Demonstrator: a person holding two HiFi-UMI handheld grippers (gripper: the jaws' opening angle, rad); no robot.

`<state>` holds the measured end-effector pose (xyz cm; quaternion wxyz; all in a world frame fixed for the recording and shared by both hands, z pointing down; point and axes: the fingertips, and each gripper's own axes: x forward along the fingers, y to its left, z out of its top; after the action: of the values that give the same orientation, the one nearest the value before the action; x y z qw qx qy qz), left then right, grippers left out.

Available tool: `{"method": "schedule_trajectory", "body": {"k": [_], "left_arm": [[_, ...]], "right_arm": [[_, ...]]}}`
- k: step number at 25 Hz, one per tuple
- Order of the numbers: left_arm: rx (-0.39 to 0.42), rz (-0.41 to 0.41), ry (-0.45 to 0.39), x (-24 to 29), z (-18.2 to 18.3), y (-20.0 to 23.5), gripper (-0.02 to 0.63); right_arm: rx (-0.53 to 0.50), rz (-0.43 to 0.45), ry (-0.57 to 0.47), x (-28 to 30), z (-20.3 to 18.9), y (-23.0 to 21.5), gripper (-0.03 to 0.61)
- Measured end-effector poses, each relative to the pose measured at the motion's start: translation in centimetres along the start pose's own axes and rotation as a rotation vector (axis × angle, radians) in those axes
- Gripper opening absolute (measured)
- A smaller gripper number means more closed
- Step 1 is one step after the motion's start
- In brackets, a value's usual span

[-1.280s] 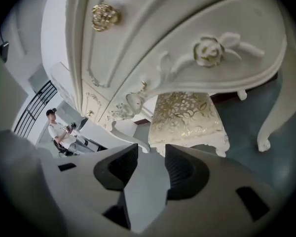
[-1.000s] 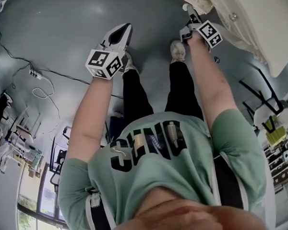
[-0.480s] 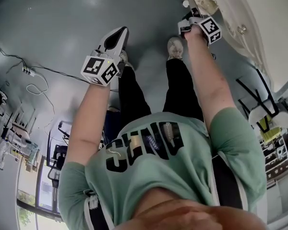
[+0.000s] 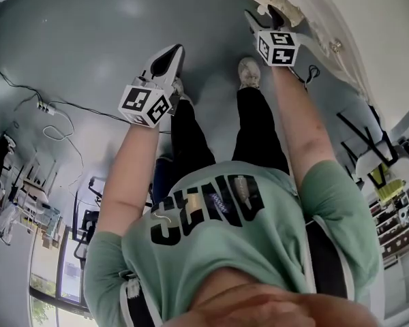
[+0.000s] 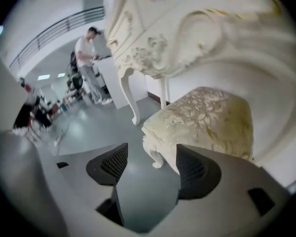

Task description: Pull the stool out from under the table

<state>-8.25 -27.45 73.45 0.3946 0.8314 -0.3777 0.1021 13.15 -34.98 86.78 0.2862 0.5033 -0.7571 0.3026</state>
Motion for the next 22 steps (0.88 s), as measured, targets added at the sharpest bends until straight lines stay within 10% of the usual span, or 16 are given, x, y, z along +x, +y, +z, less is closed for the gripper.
{"method": "schedule_trajectory", "body": {"k": [10, 22], "left_arm": [[-0.019, 0.003, 0.004, -0.9, -1.2, 0.4, 0.008], [-0.056, 0.03, 0.002, -2.3, -2.0, 1.9, 0.008]], "right_arm": [[-0.508, -0.234, 0.109, 2.3, 0.3, -5.6, 0.387], [-0.712, -0.142, 0.226, 5.0, 0.1, -6.4, 0.426]]}}
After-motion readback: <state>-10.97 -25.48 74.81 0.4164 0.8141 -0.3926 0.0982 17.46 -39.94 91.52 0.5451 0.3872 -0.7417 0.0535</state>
